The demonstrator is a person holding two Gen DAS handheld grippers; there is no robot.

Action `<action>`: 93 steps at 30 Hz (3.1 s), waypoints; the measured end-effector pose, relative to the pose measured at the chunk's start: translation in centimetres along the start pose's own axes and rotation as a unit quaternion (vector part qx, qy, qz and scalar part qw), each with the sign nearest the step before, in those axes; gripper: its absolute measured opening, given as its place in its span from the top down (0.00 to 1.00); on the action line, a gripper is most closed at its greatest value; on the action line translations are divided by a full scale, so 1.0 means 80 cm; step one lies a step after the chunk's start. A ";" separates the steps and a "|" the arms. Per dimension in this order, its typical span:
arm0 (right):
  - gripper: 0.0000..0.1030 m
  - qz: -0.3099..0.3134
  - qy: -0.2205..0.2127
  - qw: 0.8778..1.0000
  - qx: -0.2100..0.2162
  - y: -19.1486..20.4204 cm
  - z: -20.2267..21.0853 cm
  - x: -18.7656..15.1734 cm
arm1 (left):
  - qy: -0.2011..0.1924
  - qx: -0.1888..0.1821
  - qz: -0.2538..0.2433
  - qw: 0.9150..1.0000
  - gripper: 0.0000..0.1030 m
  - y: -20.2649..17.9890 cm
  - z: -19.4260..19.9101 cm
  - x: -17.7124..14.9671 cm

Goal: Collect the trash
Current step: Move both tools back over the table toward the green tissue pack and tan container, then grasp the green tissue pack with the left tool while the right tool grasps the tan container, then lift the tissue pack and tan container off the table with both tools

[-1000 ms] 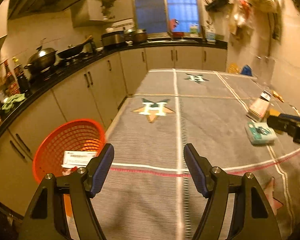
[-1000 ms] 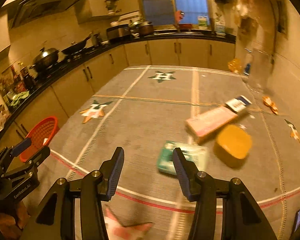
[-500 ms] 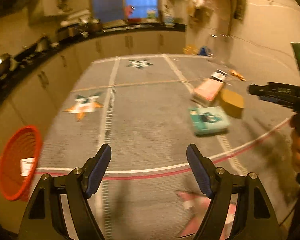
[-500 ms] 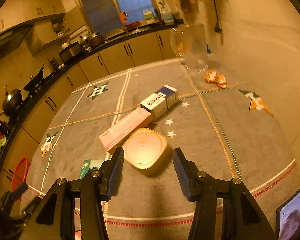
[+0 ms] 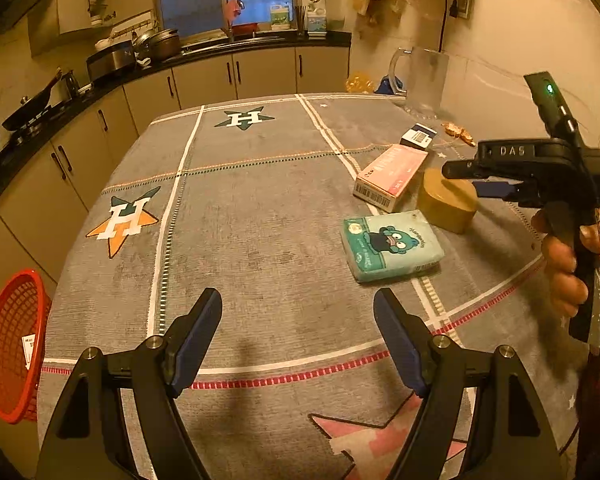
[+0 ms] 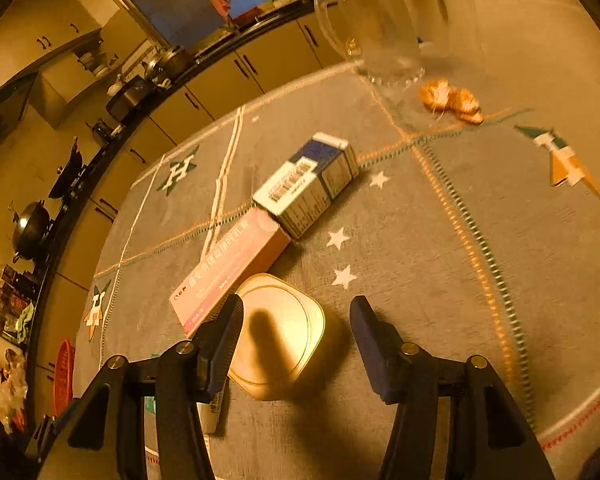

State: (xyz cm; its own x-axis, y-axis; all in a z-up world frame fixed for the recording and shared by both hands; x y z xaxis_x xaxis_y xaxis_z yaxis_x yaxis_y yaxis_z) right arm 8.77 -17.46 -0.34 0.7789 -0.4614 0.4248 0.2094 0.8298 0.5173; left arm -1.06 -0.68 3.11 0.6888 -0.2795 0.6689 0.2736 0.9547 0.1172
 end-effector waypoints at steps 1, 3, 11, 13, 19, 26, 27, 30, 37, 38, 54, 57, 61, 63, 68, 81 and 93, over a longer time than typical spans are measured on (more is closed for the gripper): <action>0.42 0.003 0.001 1.000 0.000 0.000 -0.002 -0.001 | 0.003 -0.003 0.003 1.000 0.25 0.002 -0.003 0.002; 0.42 0.010 0.001 1.000 0.003 0.003 -0.003 -0.003 | 0.009 -0.019 0.012 1.000 0.22 0.004 -0.009 0.007; 0.38 -0.017 -0.019 0.999 0.024 -0.016 0.008 0.002 | 0.030 -0.091 0.034 0.995 0.20 -0.011 -0.062 0.051; 0.38 -0.027 -0.017 0.999 0.029 -0.022 0.008 0.002 | 0.033 -0.103 0.024 0.994 0.20 -0.020 -0.076 0.064; 0.38 -0.053 -0.027 0.998 0.037 -0.037 0.016 0.007 | 0.068 -0.178 0.004 0.982 0.20 -0.046 -0.128 0.088; 0.38 -0.069 -0.022 0.996 0.050 -0.045 0.019 0.007 | 0.070 -0.207 -0.073 0.973 0.20 -0.068 -0.102 0.061; 0.38 -0.068 -0.021 0.996 0.052 -0.044 0.020 0.007 | 0.072 -0.199 -0.096 0.973 0.20 -0.076 -0.096 0.054; 0.38 -0.065 -0.023 0.996 0.050 -0.042 0.022 0.004 | 0.061 -0.201 -0.147 0.967 0.20 -0.097 -0.078 0.039; 0.37 -0.061 -0.023 0.997 0.043 -0.041 0.020 0.002 | 0.059 -0.153 -0.142 0.976 0.19 -0.111 -0.099 0.051; 0.37 -0.060 -0.021 0.997 0.044 -0.041 0.019 0.002 | 0.057 -0.146 -0.136 0.978 0.21 -0.111 -0.102 0.052; 0.15 0.065 -0.034 0.997 0.015 0.016 0.005 -0.013 | -0.001 -0.101 0.008 0.995 0.59 -0.002 -0.068 0.035; 0.15 0.073 -0.022 0.996 0.034 0.019 -0.002 -0.015 | -0.004 -0.109 0.019 0.994 0.58 0.003 -0.072 0.035; 0.14 0.115 0.014 0.990 0.077 0.038 -0.001 -0.034 | -0.012 -0.114 0.029 0.993 0.57 0.010 -0.073 0.034; 0.14 0.145 0.051 0.982 0.110 0.050 -0.003 -0.050 | -0.017 -0.112 0.035 0.993 0.57 0.013 -0.071 0.032; 0.14 0.197 0.036 0.975 0.095 0.067 0.000 -0.060 | -0.021 -0.098 0.041 0.994 0.57 0.019 -0.072 0.033; 0.17 0.287 0.002 0.958 -0.002 0.095 -0.032 -0.082 | -0.055 -0.040 0.066 0.995 0.57 0.044 -0.053 0.035; 0.33 0.283 -0.036 0.958 0.000 0.092 -0.013 -0.089 | -0.061 -0.022 0.059 0.996 0.56 0.042 -0.052 0.034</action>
State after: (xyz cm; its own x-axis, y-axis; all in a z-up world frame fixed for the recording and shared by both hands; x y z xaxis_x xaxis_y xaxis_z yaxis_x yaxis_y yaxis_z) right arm 5.34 -7.76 -0.32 0.7251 0.0420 0.6873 -0.2342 0.9537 0.1888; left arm 4.54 1.32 2.31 0.6322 -0.1495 0.7602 0.2276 0.9738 0.0022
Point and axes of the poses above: each gripper's, at about its wrist camera, not at the fingertips, and z roughly against the way its jaws point, y to its left, x to its top, the point moved 2 cm from there along -z, roughly the way its jaws point, and after that the axes turned 8 degrees about -z, right-handed, at the moved point
